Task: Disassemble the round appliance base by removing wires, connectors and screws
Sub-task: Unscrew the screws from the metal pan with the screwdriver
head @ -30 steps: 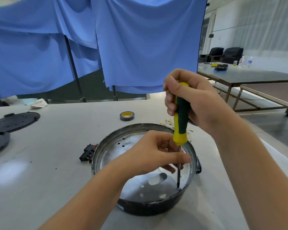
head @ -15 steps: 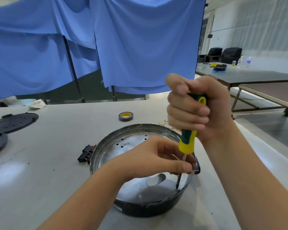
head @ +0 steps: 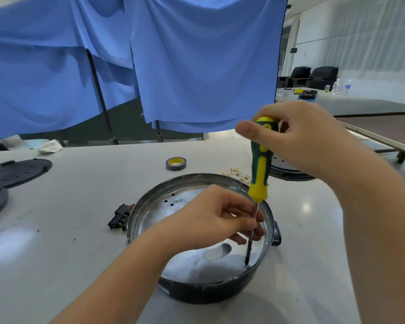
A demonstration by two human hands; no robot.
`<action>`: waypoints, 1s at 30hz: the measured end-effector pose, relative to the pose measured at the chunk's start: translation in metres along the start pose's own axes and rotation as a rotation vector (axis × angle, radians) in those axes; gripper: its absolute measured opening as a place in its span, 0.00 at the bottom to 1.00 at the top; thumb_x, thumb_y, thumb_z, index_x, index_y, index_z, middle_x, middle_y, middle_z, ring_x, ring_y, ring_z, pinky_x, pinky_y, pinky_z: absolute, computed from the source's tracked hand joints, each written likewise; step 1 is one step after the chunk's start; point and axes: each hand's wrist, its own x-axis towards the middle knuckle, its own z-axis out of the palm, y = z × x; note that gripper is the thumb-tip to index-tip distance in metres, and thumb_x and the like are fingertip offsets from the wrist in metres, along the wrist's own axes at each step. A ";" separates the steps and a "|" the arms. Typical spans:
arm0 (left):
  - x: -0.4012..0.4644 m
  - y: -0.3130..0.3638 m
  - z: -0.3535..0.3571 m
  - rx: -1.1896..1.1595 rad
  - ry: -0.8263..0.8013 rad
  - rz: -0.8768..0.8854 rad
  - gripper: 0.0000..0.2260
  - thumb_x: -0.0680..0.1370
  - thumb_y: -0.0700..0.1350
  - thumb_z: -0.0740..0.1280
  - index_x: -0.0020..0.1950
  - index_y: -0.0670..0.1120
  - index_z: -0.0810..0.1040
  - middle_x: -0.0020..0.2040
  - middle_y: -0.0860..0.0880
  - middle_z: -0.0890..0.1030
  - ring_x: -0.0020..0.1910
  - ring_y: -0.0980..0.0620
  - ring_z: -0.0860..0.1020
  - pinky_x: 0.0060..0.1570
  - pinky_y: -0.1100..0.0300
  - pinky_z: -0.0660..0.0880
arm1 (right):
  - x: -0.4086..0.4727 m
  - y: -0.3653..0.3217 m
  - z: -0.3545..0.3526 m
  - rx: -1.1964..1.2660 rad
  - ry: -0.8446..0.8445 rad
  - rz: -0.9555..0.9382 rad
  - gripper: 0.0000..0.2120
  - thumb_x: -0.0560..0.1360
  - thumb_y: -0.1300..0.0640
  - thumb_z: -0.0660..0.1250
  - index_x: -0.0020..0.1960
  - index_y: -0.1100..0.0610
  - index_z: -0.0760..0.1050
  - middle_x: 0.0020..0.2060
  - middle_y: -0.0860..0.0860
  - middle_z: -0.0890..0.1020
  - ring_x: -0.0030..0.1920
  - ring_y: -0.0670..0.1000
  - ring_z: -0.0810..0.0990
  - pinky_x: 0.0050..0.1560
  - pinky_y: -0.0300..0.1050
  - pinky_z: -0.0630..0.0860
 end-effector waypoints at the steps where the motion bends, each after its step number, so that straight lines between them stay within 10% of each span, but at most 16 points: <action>1: -0.001 0.000 -0.001 0.008 0.003 -0.001 0.11 0.77 0.34 0.66 0.43 0.50 0.82 0.39 0.51 0.86 0.42 0.50 0.85 0.42 0.61 0.81 | 0.000 -0.002 -0.001 0.084 -0.022 0.005 0.28 0.64 0.27 0.57 0.42 0.49 0.79 0.30 0.46 0.80 0.28 0.46 0.73 0.31 0.42 0.70; 7: -0.003 0.003 -0.006 0.055 0.028 -0.011 0.02 0.74 0.37 0.71 0.45 0.42 0.82 0.41 0.44 0.86 0.41 0.49 0.85 0.40 0.63 0.80 | -0.003 0.001 -0.008 0.515 -0.196 -0.023 0.18 0.71 0.46 0.67 0.60 0.45 0.78 0.45 0.47 0.84 0.47 0.46 0.84 0.56 0.41 0.78; 11: -0.003 0.002 -0.006 0.116 0.037 0.013 0.05 0.73 0.39 0.73 0.45 0.39 0.80 0.40 0.43 0.85 0.41 0.46 0.85 0.45 0.53 0.82 | -0.005 0.003 -0.012 0.902 -0.376 -0.020 0.12 0.77 0.64 0.60 0.57 0.58 0.77 0.50 0.56 0.84 0.52 0.54 0.84 0.51 0.42 0.80; 14: -0.003 0.002 -0.006 0.160 0.054 0.032 0.06 0.72 0.41 0.74 0.44 0.41 0.79 0.39 0.44 0.85 0.39 0.47 0.85 0.42 0.58 0.82 | -0.001 -0.002 -0.008 0.960 -0.387 0.029 0.13 0.74 0.60 0.57 0.52 0.57 0.78 0.50 0.55 0.85 0.52 0.54 0.83 0.51 0.45 0.80; 19: -0.002 0.001 -0.004 0.177 0.085 0.029 0.06 0.72 0.42 0.75 0.41 0.43 0.78 0.37 0.46 0.85 0.37 0.51 0.85 0.36 0.68 0.76 | 0.000 -0.007 0.004 0.313 -0.093 -0.038 0.18 0.65 0.33 0.64 0.49 0.39 0.79 0.41 0.42 0.77 0.43 0.41 0.76 0.46 0.40 0.71; 30: -0.011 0.008 -0.012 -0.066 -0.197 -0.038 0.08 0.74 0.36 0.71 0.51 0.45 0.84 0.48 0.44 0.85 0.49 0.48 0.84 0.48 0.58 0.80 | -0.012 0.005 -0.017 1.003 -0.479 -0.305 0.22 0.73 0.65 0.64 0.67 0.60 0.70 0.59 0.54 0.81 0.64 0.55 0.77 0.59 0.47 0.76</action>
